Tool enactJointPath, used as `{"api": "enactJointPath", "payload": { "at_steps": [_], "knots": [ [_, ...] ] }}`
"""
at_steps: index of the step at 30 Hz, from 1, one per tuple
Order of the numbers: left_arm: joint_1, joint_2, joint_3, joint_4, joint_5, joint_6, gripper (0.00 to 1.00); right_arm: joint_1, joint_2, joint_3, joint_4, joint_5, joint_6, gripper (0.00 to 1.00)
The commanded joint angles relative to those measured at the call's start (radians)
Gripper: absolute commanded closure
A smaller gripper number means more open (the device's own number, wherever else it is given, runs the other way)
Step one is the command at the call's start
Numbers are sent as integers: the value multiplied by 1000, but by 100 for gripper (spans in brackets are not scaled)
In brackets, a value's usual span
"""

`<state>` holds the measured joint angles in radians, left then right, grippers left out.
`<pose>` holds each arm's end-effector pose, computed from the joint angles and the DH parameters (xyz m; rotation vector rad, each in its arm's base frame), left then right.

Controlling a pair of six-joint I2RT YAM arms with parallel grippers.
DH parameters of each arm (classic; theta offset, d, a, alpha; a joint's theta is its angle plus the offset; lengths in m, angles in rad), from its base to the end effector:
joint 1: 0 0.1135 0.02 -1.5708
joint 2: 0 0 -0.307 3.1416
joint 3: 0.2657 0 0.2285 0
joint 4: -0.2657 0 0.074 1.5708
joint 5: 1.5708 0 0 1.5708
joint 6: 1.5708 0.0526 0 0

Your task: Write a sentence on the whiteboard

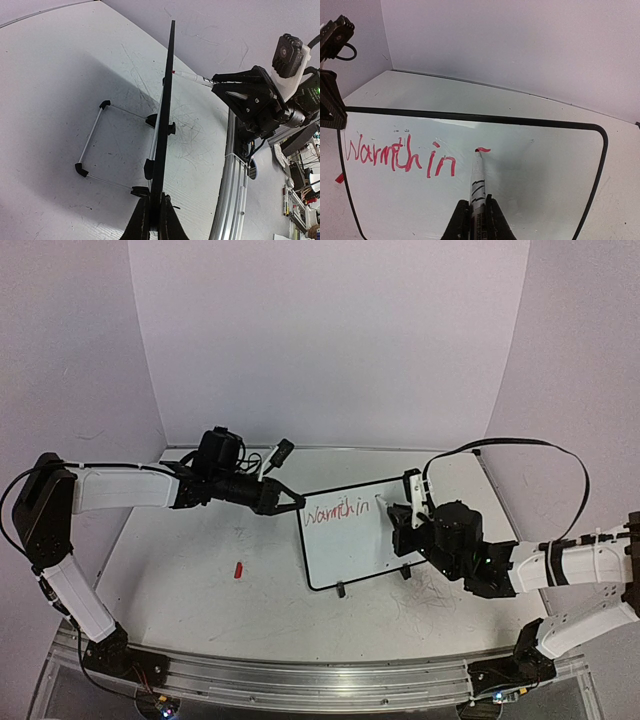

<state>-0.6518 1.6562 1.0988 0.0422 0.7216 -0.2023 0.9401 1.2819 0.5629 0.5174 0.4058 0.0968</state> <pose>0.2681 -0.2483 0.2978 0.9371 1.9839 -1.2533 0.1688 0.1960 0.2832 -0.4475 1.7151 0.3947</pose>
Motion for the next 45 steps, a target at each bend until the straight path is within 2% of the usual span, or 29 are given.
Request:
{"api": "enactJointPath", "payload": {
  "at_steps": [1,24,45],
  "knots": [
    [9,-23,8,13,14,6,100,-5,-3,19,-28,-4,16,100],
    [9,-19,7,16,18,1,100,-2,-33,-28,-82,-19,69,100],
    [9,-20,7,17,19,0,100,48,-55,-12,-89,-45,103,100]
  ]
}}
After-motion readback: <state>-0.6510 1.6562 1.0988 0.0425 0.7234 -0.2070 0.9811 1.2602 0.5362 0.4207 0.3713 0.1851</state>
